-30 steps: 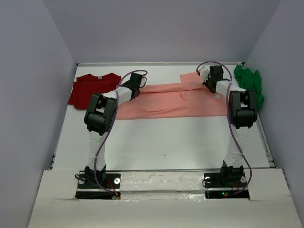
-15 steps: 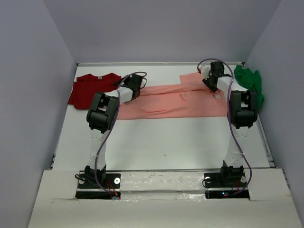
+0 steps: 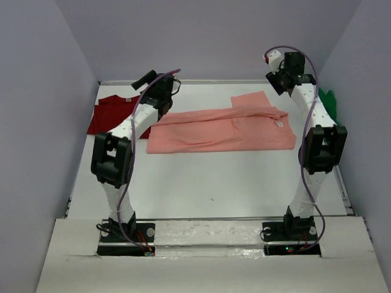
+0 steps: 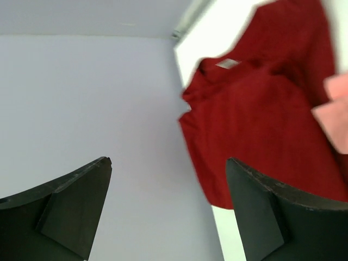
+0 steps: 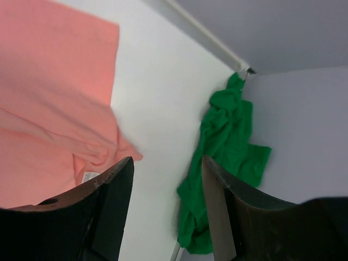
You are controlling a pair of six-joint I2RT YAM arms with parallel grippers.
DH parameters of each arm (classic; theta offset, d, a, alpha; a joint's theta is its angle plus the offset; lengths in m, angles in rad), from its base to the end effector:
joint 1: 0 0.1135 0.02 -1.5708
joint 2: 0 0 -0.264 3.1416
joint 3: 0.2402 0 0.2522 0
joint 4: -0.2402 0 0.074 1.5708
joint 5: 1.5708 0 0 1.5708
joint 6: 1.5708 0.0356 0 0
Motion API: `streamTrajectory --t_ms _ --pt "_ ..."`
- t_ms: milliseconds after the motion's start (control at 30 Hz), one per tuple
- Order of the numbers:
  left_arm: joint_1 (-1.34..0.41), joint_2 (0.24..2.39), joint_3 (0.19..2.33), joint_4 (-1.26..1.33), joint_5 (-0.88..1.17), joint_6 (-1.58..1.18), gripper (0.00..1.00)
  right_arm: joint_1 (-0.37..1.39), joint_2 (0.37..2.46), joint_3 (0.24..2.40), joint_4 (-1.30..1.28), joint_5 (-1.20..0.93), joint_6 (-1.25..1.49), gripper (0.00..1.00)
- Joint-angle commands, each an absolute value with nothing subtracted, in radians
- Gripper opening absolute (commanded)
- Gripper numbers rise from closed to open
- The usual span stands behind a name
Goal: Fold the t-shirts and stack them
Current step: Fold the tshirt
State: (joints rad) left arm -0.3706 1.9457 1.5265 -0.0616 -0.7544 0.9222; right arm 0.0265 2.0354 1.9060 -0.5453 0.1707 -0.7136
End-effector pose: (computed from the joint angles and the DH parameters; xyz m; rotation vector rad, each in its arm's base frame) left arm 0.4315 -0.1415 0.2680 0.8344 1.9160 1.1101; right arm 0.4741 0.0065 0.3093 -0.7412 2.1715 -0.5559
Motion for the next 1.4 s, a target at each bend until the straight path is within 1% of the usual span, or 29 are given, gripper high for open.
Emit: streamTrajectory --t_ms 0,67,100,133,167,233,267,300,333,367,400,467,533,833,1133,1300,1367 --pt "-0.354 1.741 1.603 -0.168 -0.650 0.846 0.99 0.012 1.962 2.015 -0.578 0.062 -0.592 0.61" --pt "-0.333 1.714 1.644 -0.265 -0.531 0.754 0.99 0.003 2.017 2.101 -0.610 0.009 -0.510 0.62" --pt "-0.319 1.712 1.673 -0.311 -0.414 0.715 0.99 0.003 2.045 2.133 -0.623 -0.024 -0.480 0.61" --pt "-0.295 1.720 1.675 -0.365 -0.378 0.648 0.99 0.003 2.081 2.175 -0.673 -0.082 -0.460 0.61" --pt "-0.285 1.724 1.663 -0.383 -0.332 0.628 0.99 0.003 2.170 2.281 -0.705 -0.115 -0.416 0.59" --pt "-0.266 1.735 1.628 -0.400 -0.324 0.594 0.99 0.003 2.265 2.391 -0.791 -0.191 -0.381 0.55" --pt "-0.259 1.736 1.606 -0.393 -0.325 0.589 0.99 0.003 2.358 2.448 -0.814 -0.215 -0.350 0.52" --pt "-0.253 1.733 1.565 -0.382 -0.313 0.588 0.99 0.003 2.399 2.538 -0.845 -0.250 -0.336 0.49" --pt "-0.236 1.730 1.546 -0.374 -0.302 0.578 0.99 0.003 2.431 2.569 -0.856 -0.268 -0.324 0.46" --pt "-0.227 1.726 1.534 -0.367 -0.287 0.572 0.99 0.003 2.456 2.586 -0.859 -0.282 -0.315 0.46" --pt "-0.216 1.721 1.520 -0.362 -0.264 0.565 0.99 0.003 2.474 2.589 -0.856 -0.296 -0.311 0.44" --pt "-0.183 1.713 1.503 -0.360 -0.206 0.548 0.99 0.003 2.496 2.551 -0.830 -0.343 -0.299 0.42" --pt "-0.167 1.723 1.512 -0.379 -0.172 0.534 0.99 0.003 2.505 2.508 -0.802 -0.377 -0.293 0.42" --pt "-0.144 1.753 1.514 -0.388 -0.133 0.503 0.99 0.012 2.563 2.491 -0.807 -0.425 -0.304 0.43" --pt "-0.146 1.747 1.491 -0.377 -0.138 0.500 0.99 0.031 2.597 2.508 -0.746 -0.436 -0.316 0.50" --pt "-0.146 1.753 1.494 -0.382 -0.137 0.500 0.99 0.054 2.629 2.543 -0.706 -0.434 -0.348 0.51" --pt "-0.146 1.759 1.499 -0.385 -0.138 0.500 0.99 0.064 2.640 2.545 -0.667 -0.404 -0.365 0.51"
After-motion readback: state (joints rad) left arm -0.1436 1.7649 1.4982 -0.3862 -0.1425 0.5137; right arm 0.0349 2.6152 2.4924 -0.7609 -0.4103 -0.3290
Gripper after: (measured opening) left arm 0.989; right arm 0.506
